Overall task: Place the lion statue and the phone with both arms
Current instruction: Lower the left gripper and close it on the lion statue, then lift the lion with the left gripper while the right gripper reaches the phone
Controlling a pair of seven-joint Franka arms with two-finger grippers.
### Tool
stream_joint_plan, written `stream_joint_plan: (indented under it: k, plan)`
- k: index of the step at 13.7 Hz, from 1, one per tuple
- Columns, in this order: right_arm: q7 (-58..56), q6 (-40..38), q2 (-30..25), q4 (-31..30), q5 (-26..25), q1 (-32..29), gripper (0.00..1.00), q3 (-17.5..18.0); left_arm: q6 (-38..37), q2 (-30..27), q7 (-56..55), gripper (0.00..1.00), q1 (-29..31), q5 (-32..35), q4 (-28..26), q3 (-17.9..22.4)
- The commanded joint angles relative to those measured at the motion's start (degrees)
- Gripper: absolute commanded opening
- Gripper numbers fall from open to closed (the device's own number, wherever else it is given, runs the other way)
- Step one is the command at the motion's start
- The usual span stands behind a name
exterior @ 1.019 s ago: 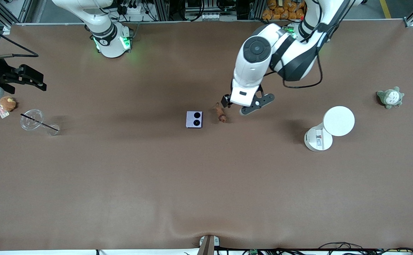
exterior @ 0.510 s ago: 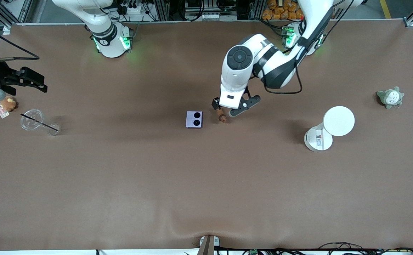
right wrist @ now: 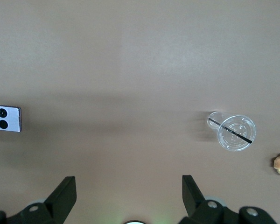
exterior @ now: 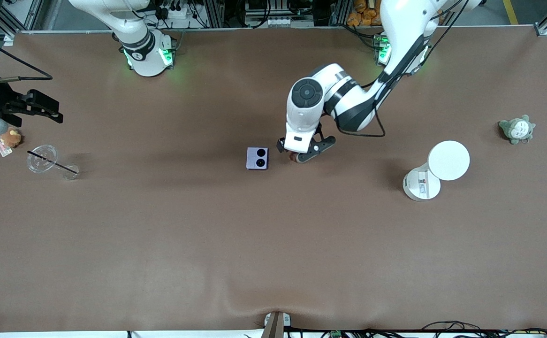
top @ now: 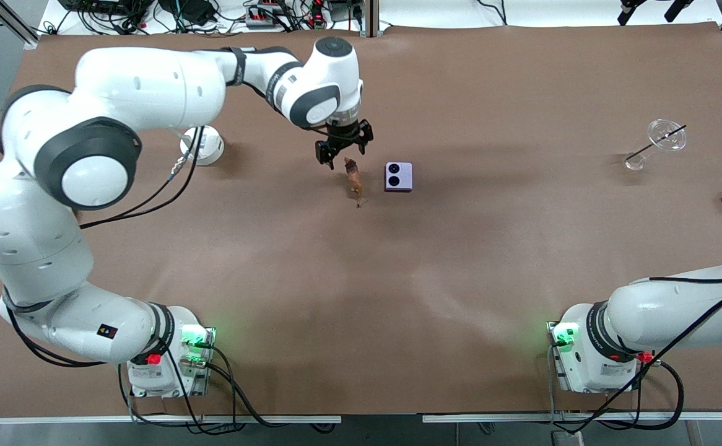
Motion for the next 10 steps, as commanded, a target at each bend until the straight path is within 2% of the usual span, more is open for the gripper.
stream_joint_plan:
  k: [1, 5, 8, 10]
  plan:
    - [-0.59, -0.27, 0.58, -0.08, 0.82, -0.53, 1.00, -0.08, 3.42, 4.78, -5.20, 1.00, -2.34, 6.11, 1.33, 0.48]
    - [-0.15, -0.45, 1.46, -0.26, 0.82, -0.44, 1.00, -0.08, 4.67, 8.83, -10.13, 1.00, -2.87, 12.02, 2.56, 0.57]
    - [0.03, -0.53, 2.08, -0.34, 0.82, -0.27, 1.00, -0.08, 4.67, 9.19, -10.05, 0.62, -3.13, 12.20, 2.47, 0.66]
    - [0.11, -0.54, 2.16, -0.43, 0.82, -0.36, 1.00, -0.08, 4.67, 9.01, -9.78, 0.33, -3.05, 12.20, 2.65, 0.66]
